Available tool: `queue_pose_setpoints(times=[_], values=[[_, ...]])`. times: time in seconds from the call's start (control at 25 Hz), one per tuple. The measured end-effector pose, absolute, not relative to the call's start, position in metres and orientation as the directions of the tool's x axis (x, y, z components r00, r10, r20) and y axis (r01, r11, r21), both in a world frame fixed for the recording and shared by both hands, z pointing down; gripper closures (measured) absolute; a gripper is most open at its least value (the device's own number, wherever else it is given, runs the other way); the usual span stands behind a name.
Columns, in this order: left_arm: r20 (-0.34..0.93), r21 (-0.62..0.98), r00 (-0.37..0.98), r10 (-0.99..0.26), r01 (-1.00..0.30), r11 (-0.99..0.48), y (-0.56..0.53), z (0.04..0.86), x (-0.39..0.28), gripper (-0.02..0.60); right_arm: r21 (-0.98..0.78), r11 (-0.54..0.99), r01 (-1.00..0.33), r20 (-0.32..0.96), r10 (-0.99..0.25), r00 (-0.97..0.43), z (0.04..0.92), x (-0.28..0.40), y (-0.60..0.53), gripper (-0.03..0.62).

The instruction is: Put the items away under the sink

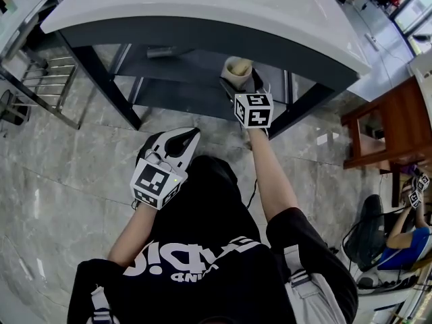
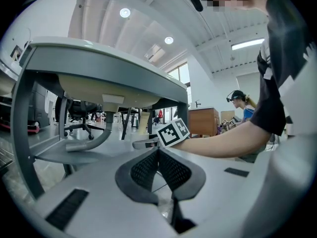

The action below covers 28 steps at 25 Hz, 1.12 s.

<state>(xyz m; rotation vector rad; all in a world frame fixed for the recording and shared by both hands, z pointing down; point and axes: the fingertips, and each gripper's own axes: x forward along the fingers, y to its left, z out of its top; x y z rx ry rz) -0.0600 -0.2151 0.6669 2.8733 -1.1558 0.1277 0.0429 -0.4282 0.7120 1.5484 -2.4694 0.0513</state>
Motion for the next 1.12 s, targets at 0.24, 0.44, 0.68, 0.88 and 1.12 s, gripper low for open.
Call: queue_pose_setpoints(times=[0.24, 0.44, 0.68, 0.88, 1.12], values=[[0.092, 0.011, 0.714, -0.694, -0.698, -0.716, -0.208, 0.669, -0.064, 0.563, 0.081, 0.462, -0.883, 0.182, -0.878, -0.442, 0.707, 0.041, -0.385, 0.123], [0.087, 0.02, 0.706, -0.703, -0.707, -0.707, -0.199, 0.673, -0.071, 0.563, 0.07, 0.528, -0.846, 0.148, -0.845, -0.515, 0.695, 0.026, -0.326, 0.123], [0.089, 0.031, 0.699, -0.71, -0.714, -0.699, -0.191, 0.676, -0.073, 0.563, 0.069, 0.6, -0.797, 0.087, -0.8, -0.594, 0.675, 0.014, -0.268, 0.123], [0.073, 0.03, 0.692, -0.719, -0.722, -0.692, -0.191, 0.675, -0.08, 0.563, 0.094, 0.66, -0.745, 0.067, -0.751, -0.657, 0.671, -0.001, -0.241, 0.125], [0.067, 0.055, 0.688, -0.722, -0.725, -0.686, -0.194, 0.681, -0.083, 0.563, 0.096, 0.699, -0.709, 0.037, -0.714, -0.699, 0.675, -0.009, -0.222, 0.144]])
